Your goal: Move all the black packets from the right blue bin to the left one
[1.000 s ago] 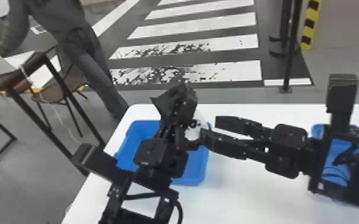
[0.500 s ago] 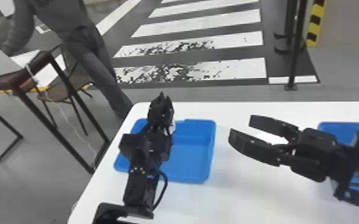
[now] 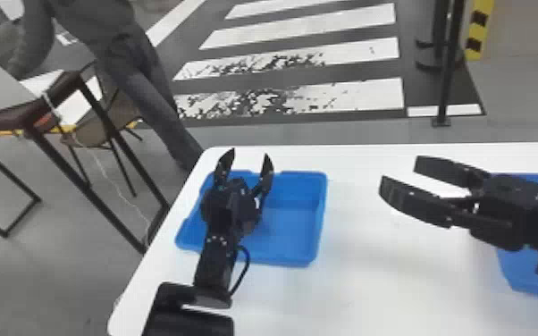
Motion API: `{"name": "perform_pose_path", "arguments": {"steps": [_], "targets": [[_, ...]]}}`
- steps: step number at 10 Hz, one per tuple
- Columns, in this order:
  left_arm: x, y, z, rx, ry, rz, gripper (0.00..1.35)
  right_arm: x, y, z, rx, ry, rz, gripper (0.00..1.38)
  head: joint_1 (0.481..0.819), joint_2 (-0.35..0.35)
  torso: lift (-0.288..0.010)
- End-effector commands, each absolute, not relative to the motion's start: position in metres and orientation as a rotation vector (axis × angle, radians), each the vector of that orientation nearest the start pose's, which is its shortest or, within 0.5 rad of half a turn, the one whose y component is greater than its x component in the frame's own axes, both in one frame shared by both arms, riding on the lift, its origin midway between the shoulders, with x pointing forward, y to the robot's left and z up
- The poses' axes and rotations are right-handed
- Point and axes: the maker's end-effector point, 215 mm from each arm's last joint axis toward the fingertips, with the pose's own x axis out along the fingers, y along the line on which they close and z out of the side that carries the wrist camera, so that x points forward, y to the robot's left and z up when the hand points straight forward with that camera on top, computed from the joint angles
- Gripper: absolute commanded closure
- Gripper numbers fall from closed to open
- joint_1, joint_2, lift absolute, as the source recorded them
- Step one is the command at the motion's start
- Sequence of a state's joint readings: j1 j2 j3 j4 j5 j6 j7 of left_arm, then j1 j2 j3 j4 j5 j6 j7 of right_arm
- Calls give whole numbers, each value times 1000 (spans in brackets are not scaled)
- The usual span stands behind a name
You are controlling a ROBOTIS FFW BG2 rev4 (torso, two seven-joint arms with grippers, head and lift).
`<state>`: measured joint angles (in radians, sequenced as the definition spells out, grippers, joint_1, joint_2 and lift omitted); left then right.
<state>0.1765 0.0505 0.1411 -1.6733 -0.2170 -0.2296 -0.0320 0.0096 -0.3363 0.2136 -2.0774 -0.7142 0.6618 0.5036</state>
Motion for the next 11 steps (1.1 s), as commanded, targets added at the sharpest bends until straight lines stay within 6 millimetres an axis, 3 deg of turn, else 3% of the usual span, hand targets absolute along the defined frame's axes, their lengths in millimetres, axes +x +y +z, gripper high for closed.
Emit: {"name": "perform_pose_path", "arguments": {"steps": [1,3,5,7,8,11], "targets": [[507,288,-283,195,-233,45,42,471,-37,-266,266,275,944,121,693,330,-140],[453,261,-236,38,-305,-6,58,492,-91,-292,170,366,774,121,691,281,-140],[408,234,-185,-100,-311,-74,85,500,-149,-322,60,505,579,128,695,192,-140],[374,195,-160,-212,-291,-165,98,507,-185,-347,20,624,466,130,695,87,-140],[372,181,-162,-244,-278,-194,99,505,-195,-367,23,706,438,140,695,36,-140],[373,192,-160,-230,-288,-175,101,493,-202,-402,-48,914,389,240,695,-19,-140]]}}
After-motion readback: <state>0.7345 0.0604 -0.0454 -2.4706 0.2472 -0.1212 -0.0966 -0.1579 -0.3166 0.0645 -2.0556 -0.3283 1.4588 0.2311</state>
